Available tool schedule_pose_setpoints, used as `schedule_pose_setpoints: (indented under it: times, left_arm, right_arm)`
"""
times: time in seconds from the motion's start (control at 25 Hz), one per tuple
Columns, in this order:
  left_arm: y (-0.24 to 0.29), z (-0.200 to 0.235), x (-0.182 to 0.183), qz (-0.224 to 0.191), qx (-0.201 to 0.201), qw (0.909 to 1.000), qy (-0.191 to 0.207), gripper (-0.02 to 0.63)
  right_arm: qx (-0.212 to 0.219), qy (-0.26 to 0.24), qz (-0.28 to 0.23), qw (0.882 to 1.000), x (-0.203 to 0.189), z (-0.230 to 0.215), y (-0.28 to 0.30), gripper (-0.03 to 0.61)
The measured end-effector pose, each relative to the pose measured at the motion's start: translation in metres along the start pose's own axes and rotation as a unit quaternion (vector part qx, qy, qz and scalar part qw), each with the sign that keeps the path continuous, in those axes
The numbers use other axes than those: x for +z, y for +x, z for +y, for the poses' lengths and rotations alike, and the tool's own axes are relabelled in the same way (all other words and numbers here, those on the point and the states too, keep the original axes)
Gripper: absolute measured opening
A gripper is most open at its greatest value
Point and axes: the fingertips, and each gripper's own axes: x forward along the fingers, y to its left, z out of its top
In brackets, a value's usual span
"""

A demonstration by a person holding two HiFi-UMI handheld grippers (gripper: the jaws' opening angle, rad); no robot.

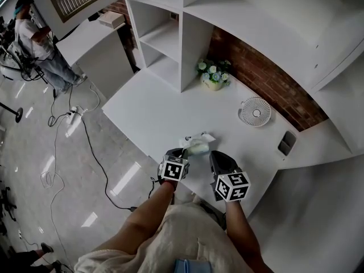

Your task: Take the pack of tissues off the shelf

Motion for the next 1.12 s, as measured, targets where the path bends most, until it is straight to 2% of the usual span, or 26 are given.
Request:
schedule_pose_setpoints:
  times: [0.4,0.6,0.84,1.12]
  left_arm:
    - [0.005,-0.002,-0.001,-0.002,-0.015,0.9998,-0.008,0.020]
    - [-0.001,-0.008,0.004,-0.013,-0.030,0.9995,-0.001,0.112]
    - [-0.003,-0.004,0.008,-0.013,-0.021,0.9996,0.011,0.117]
    - [-0.009,-0.004,0.012,-0.020,-0.025,0.9995,0.004,0.117]
  right_arm:
    - [0.008,-0.001,0.021,1.000,-0.012,0.000,0.002,0.018]
    - [0.011,0.000,0.019,1.000,-0.011,0.001,0.001,0.018]
    - [0.012,0.000,0.015,1.000,-0.009,0.002,0.001,0.018]
    - [0.012,-0.001,0.015,1.000,-0.006,0.004,-0.001,0.018]
